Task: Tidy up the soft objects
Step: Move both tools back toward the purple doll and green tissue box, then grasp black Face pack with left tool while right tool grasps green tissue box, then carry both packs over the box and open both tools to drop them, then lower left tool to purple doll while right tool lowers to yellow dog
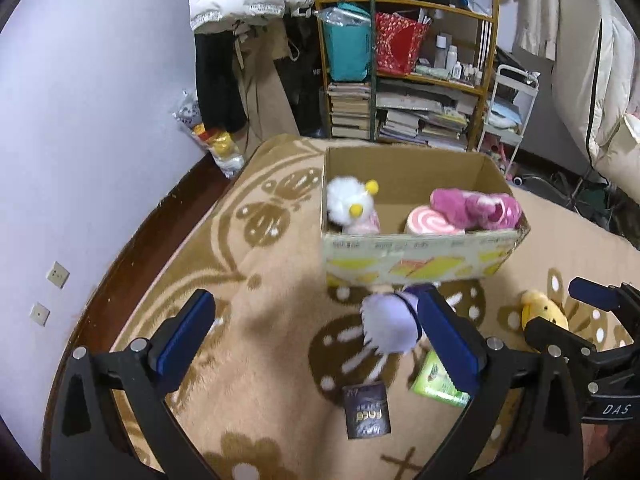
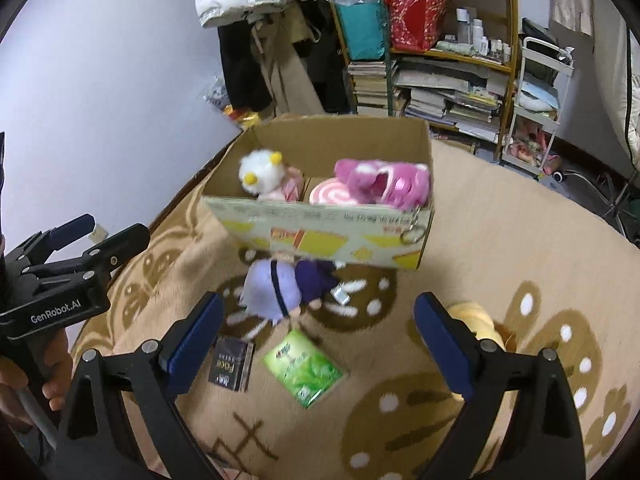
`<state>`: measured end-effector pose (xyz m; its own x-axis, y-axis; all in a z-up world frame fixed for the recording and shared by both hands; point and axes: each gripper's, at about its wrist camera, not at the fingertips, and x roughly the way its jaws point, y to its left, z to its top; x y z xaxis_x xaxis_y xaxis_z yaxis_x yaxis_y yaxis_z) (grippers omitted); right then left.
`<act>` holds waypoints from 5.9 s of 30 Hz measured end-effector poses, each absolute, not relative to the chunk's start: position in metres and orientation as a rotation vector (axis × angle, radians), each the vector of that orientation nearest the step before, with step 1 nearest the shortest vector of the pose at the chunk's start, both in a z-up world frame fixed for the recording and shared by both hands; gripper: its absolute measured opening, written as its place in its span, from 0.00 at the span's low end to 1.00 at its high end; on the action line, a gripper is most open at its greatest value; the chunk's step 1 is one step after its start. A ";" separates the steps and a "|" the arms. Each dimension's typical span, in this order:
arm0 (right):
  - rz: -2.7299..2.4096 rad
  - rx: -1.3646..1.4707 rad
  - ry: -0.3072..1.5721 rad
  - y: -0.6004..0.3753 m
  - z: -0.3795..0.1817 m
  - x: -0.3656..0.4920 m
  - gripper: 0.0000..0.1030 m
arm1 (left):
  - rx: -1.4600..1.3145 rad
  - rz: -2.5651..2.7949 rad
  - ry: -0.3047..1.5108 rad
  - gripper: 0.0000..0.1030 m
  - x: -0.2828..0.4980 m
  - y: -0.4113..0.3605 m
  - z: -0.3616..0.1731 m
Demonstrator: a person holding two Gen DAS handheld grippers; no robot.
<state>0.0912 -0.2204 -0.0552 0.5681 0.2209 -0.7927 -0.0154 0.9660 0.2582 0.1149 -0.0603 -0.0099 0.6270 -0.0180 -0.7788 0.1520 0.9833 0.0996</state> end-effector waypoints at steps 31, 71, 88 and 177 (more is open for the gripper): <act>0.145 0.074 1.174 -0.190 -0.123 0.088 0.97 | 0.064 -0.052 1.164 0.97 0.108 -0.024 -0.112; 0.250 -0.080 1.346 -0.151 -0.201 0.116 0.82 | 0.113 -0.207 1.333 0.78 0.139 -0.077 -0.191; 0.222 -0.080 1.365 -0.160 -0.209 0.116 0.70 | 0.078 -0.207 1.360 0.64 0.131 -0.059 -0.194; 0.067 0.259 0.924 -0.260 -0.046 0.161 0.91 | 0.088 -0.096 0.808 0.98 0.205 -0.064 0.002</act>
